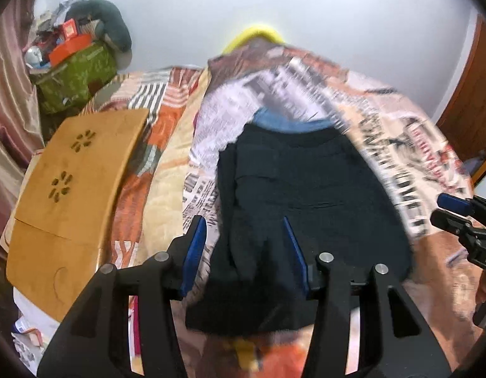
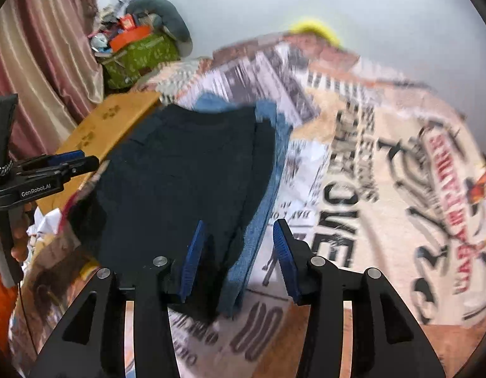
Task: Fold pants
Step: 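Open both grippers and withdraw them from the stacked trousers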
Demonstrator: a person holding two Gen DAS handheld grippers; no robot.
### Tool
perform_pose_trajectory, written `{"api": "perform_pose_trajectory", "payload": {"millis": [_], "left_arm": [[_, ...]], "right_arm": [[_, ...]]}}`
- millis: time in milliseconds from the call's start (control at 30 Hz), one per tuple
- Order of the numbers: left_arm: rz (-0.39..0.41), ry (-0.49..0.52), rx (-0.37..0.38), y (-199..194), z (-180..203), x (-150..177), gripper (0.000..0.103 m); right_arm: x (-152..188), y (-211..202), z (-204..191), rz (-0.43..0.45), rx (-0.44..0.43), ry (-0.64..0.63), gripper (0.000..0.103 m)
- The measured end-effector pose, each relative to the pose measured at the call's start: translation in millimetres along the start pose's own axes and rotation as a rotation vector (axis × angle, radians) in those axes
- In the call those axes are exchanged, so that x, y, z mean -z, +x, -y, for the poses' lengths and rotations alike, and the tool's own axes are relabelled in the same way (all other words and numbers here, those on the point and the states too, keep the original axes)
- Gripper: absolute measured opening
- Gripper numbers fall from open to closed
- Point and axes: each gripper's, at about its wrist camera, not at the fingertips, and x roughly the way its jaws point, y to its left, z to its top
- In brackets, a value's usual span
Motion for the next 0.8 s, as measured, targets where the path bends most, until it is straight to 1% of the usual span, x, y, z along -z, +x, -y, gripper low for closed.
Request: {"api": "perform_pose_trajectory", "payload": {"millis": [100, 133, 200, 233, 300, 333, 400, 467, 500, 567, 633, 733, 800], "left_arm": [[0.088, 0.031, -0.002, -62.2, 15.3, -1.2, 0.05], [0.109, 0.036, 0.003, -75.8, 19.0, -2.5, 0.05], [0.173, 0.051, 0.019, -119.5, 29.5, -0.2, 0.05], [0.222, 0.061, 0.028, -149.4, 36.8, 2.7, 0.05], [0.284, 0.078, 0.035, -185.7, 46.8, 7.8, 0.05], [0.33, 0.093, 0.04, -214.2, 54.4, 13.4, 0.05], [0.382, 0.105, 0.034, -247.9, 64.4, 20.0, 0.05], [0.453, 0.115, 0.026, -290.6, 74.1, 33.2, 0.05], [0.472, 0.115, 0.021, -302.2, 76.8, 36.9, 0.05], [0.54, 0.116, -0.013, -337.1, 83.3, 54.9, 0.05], [0.578, 0.108, -0.018, -359.5, 85.5, 69.6, 0.05], [0.631, 0.098, -0.032, -387.7, 88.6, 92.9, 0.05], [0.663, 0.085, -0.028, -405.7, 88.8, 109.4, 0.05]], "right_arm": [[-8.1, -48.0, -8.4, 0.09, -0.022, 0.01, 0.042], [-10.2, -63.7, -11.3, 0.118, -0.03, 0.013, 0.042], [-13.0, -102.0, -20.1, 0.187, -0.047, 0.012, 0.042], [-14.0, -120.5, -25.7, 0.223, -0.052, 0.008, 0.042], [-15.1, -157.1, -40.0, 0.297, -0.065, -0.007, 0.042], [-13.9, -174.3, -46.0, 0.328, -0.073, -0.015, 0.042], [-9.1, -209.2, -59.3, 0.396, -0.085, -0.026, 0.042], [0.6, -241.4, -72.3, 0.462, -0.099, -0.04, 0.042], [6.4, -257.6, -79.5, 0.492, -0.103, -0.052, 0.042], [19.2, -286.8, -93.7, 0.549, -0.1, -0.083, 0.042], [32.7, -313.2, -106.0, 0.608, -0.102, -0.104, 0.042], [53.0, -339.5, -119.4, 0.671, -0.115, -0.121, 0.042], [66.1, -352.0, -125.9, 0.703, -0.117, -0.125, 0.042]]}}
